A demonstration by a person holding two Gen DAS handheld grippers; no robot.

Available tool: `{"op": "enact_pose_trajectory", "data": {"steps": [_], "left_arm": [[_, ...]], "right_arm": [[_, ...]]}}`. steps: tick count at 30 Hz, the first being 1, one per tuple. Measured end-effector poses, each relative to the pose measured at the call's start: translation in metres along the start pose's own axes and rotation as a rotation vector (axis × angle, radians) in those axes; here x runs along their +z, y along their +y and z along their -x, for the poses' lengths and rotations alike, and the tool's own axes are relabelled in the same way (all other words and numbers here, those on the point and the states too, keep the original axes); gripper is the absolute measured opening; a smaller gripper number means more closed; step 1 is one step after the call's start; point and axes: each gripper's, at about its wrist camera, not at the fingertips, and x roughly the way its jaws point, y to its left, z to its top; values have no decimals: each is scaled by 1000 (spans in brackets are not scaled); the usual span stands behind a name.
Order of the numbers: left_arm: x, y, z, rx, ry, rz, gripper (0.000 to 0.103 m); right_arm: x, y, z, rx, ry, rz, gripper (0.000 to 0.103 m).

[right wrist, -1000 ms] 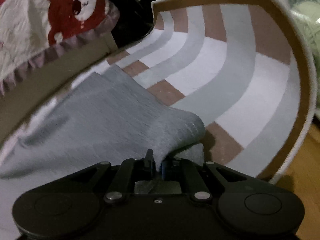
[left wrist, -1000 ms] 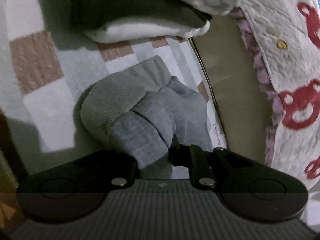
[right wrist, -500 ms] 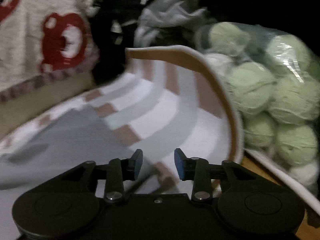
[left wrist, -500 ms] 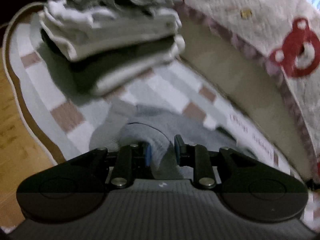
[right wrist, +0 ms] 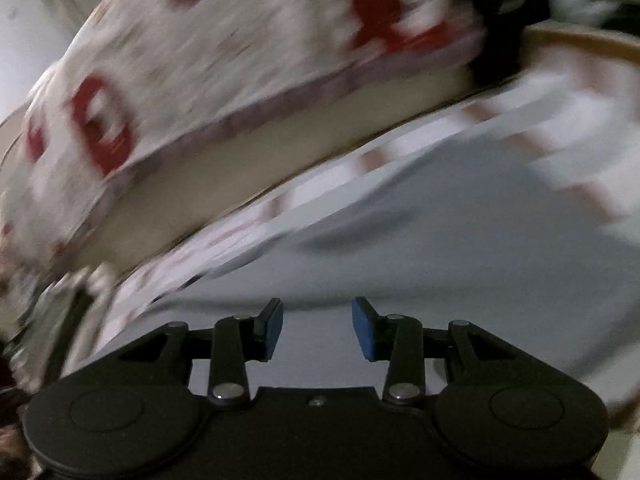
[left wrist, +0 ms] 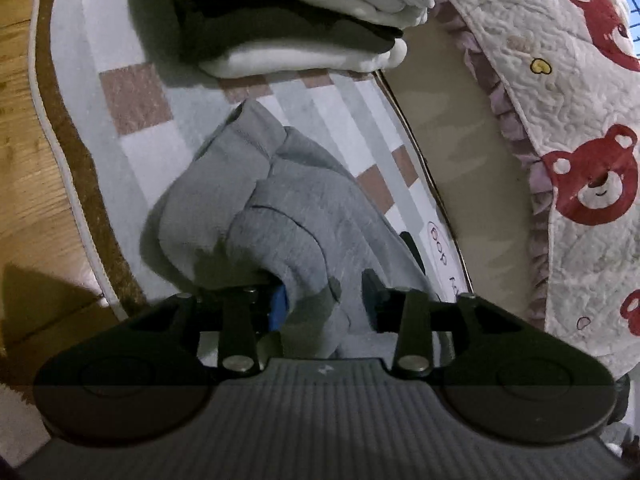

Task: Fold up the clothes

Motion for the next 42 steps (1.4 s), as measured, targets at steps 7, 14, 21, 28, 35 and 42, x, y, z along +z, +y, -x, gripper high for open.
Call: {"op": "enact_pose_trajectory", "data": {"steps": [7, 14, 21, 28, 35, 42], "left_arm": [[-7, 32, -40, -91, 31, 145, 52], [0, 84, -50, -258, -95, 497, 50], [14, 44, -70, -146, -117, 292, 25], [-11, -87, -28, -169, -408, -635, 12], [33, -15, -62, 183, -148, -244, 19], [48, -1, -79, 231, -17, -127, 20]], "right_arm": [[3, 215, -81, 363, 207, 199, 58], [-62, 295, -219, 341, 440, 13, 64], [-132, 255, -275, 214, 589, -104, 64], [-133, 246, -287, 279, 643, -171, 64], [-143, 275, -282, 253, 642, 40, 68], [-160, 304, -272, 284, 658, 204, 69]]}}
